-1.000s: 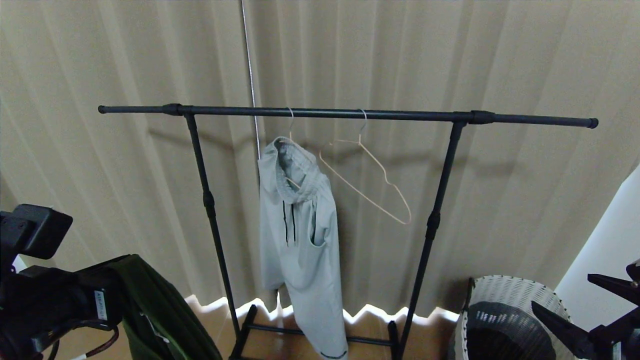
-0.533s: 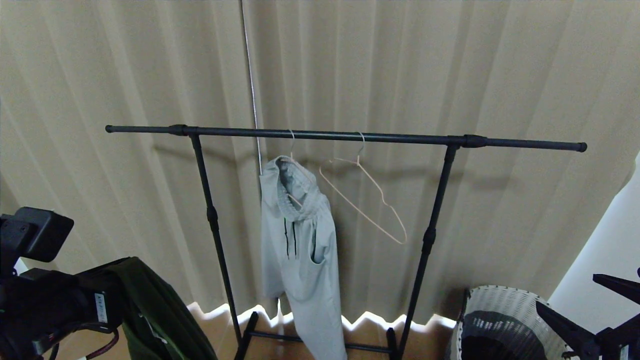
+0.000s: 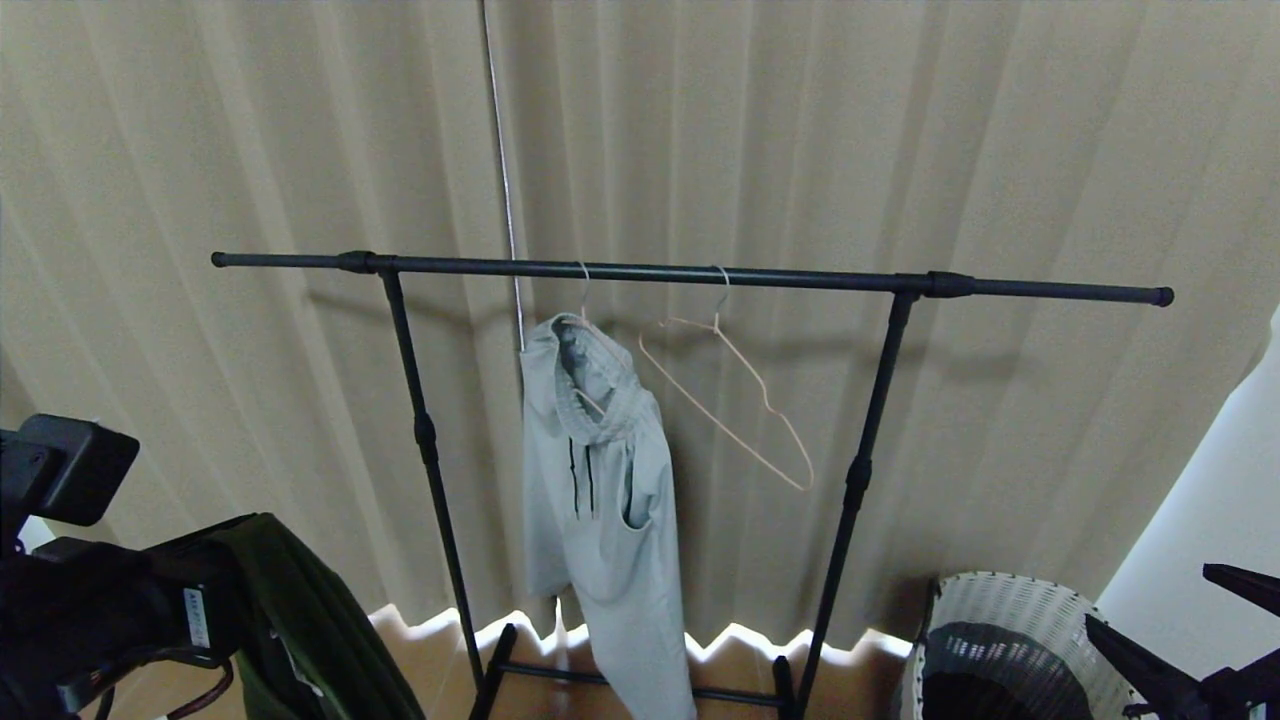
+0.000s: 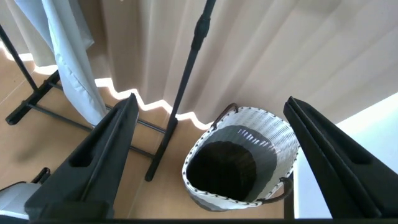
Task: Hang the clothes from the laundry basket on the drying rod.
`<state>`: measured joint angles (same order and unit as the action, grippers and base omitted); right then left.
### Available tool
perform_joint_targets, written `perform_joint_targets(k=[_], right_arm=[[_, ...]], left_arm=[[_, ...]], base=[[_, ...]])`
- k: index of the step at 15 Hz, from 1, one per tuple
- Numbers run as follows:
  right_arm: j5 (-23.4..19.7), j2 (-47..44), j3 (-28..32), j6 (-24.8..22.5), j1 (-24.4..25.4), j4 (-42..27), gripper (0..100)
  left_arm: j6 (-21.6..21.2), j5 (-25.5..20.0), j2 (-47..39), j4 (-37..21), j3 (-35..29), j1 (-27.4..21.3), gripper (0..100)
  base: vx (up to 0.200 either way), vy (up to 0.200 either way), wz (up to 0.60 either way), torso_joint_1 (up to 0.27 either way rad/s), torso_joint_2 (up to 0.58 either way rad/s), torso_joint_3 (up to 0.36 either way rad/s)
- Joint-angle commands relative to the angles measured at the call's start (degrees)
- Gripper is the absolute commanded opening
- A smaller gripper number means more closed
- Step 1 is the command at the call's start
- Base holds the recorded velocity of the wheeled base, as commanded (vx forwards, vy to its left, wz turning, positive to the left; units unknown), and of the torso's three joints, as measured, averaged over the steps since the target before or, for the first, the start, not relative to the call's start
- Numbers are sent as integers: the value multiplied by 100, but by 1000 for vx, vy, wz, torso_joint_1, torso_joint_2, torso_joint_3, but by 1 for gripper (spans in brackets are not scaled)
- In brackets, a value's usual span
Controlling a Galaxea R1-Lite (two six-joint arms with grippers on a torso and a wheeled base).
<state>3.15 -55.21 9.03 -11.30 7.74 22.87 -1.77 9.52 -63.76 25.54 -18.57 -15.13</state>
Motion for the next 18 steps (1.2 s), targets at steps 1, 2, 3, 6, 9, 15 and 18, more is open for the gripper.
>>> perform_joint_targets(k=[1, 2, 3, 6, 9, 15, 18], right_arm=[[-7, -42, -24, 5, -1, -2, 100], [2, -42, -33, -4, -1, -11, 100], [11, -34, -33, -4, -1, -11, 100], [2, -51, -51, -4, -1, -11, 100], [-7, -25, -60, -4, -1, -2, 100], [-16, -25, -60, 5, -1, 7, 100], [-24, -25, -68, 5, 8, 7, 100]], left_arm=[[1, 6, 12, 4, 2, 1, 0], [-8, 6, 30, -5, 2, -8, 0], [-34, 6, 30, -5, 2, -8, 0], [-96, 6, 30, -5, 46, -8, 0], [-96, 6, 21, -5, 46, -8, 0], [-96, 6, 21, -5, 55, -8, 0], [-96, 6, 30, -5, 99, -8, 0]], base=[[0, 0, 0, 0, 0, 0], [0, 0, 0, 0, 0, 0], [0, 0, 0, 0, 0, 0], [0, 200, 0, 1, -4, -1], [0, 200, 0, 7, 1, -2], [0, 167, 0, 4, 4, 0], [0, 0, 0, 0, 0, 0]])
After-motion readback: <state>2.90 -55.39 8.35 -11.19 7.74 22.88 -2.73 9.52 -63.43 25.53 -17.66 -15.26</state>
